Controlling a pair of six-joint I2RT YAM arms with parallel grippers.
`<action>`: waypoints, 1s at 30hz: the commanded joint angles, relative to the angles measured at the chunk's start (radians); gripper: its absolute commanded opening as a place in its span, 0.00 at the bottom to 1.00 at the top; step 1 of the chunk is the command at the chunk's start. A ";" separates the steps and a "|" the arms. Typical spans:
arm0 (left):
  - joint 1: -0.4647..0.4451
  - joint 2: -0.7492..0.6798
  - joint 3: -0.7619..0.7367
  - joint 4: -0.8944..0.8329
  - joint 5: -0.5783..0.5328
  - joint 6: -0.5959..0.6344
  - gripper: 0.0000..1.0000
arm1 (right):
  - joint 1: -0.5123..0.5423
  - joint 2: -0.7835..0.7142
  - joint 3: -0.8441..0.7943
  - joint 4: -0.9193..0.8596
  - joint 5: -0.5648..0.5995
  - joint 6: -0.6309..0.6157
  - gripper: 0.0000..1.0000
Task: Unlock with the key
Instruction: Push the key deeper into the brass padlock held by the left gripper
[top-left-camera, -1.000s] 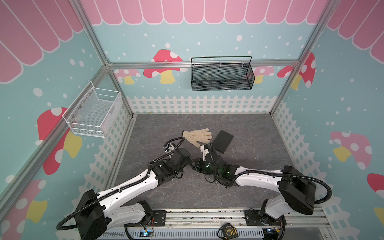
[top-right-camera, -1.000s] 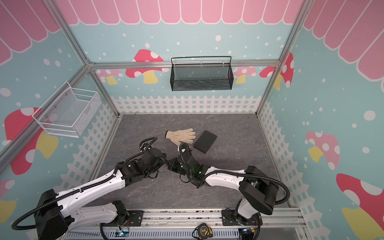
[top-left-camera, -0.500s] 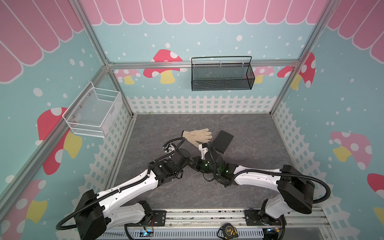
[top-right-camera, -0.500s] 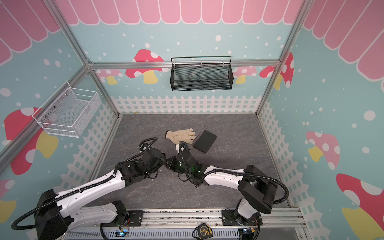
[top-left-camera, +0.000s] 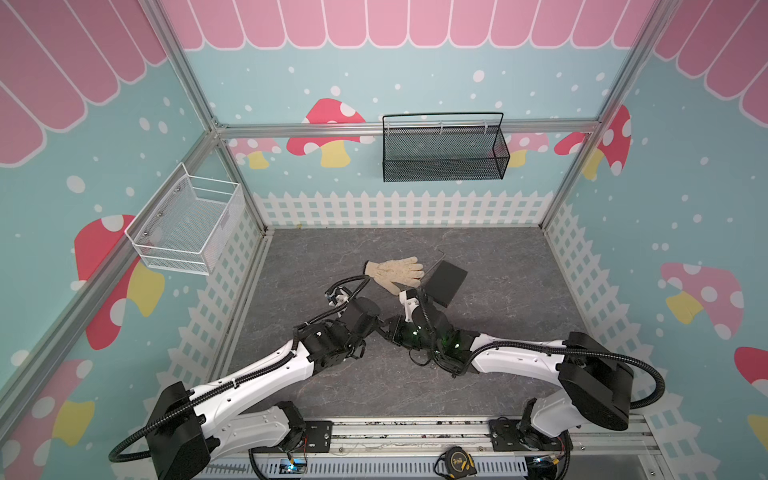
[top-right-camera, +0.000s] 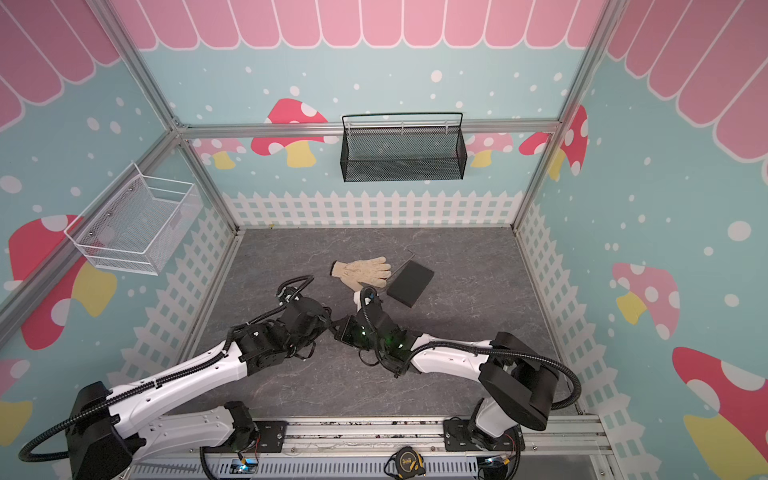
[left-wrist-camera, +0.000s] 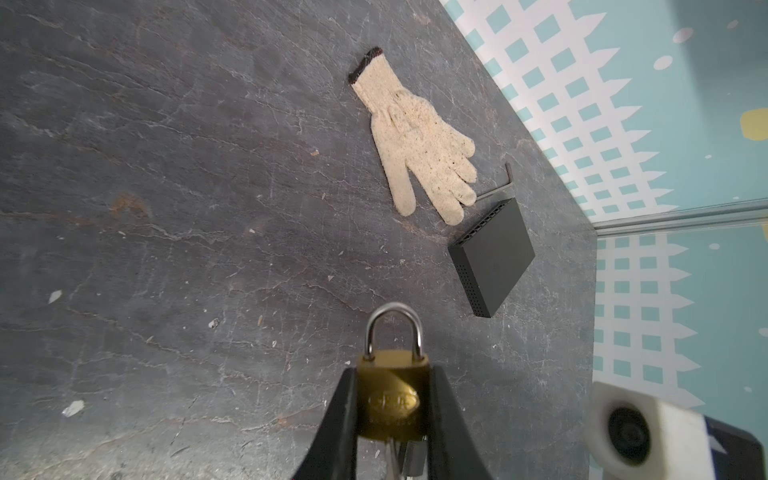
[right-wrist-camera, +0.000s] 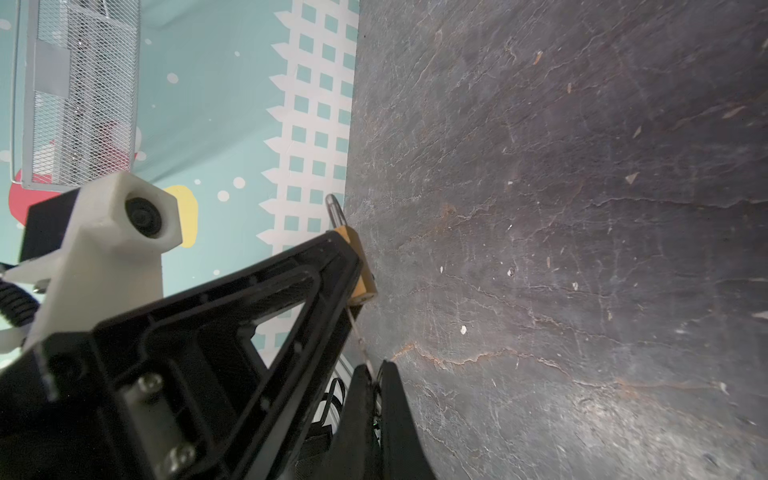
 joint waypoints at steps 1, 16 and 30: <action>-0.005 -0.021 0.021 -0.017 -0.029 0.012 0.00 | -0.010 -0.031 -0.029 -0.017 0.044 0.002 0.00; -0.005 -0.018 0.028 -0.010 -0.017 0.011 0.00 | -0.009 0.008 0.041 -0.021 0.022 -0.031 0.00; -0.009 -0.026 0.027 0.003 0.059 -0.006 0.00 | -0.007 0.033 0.090 -0.061 0.076 -0.068 0.00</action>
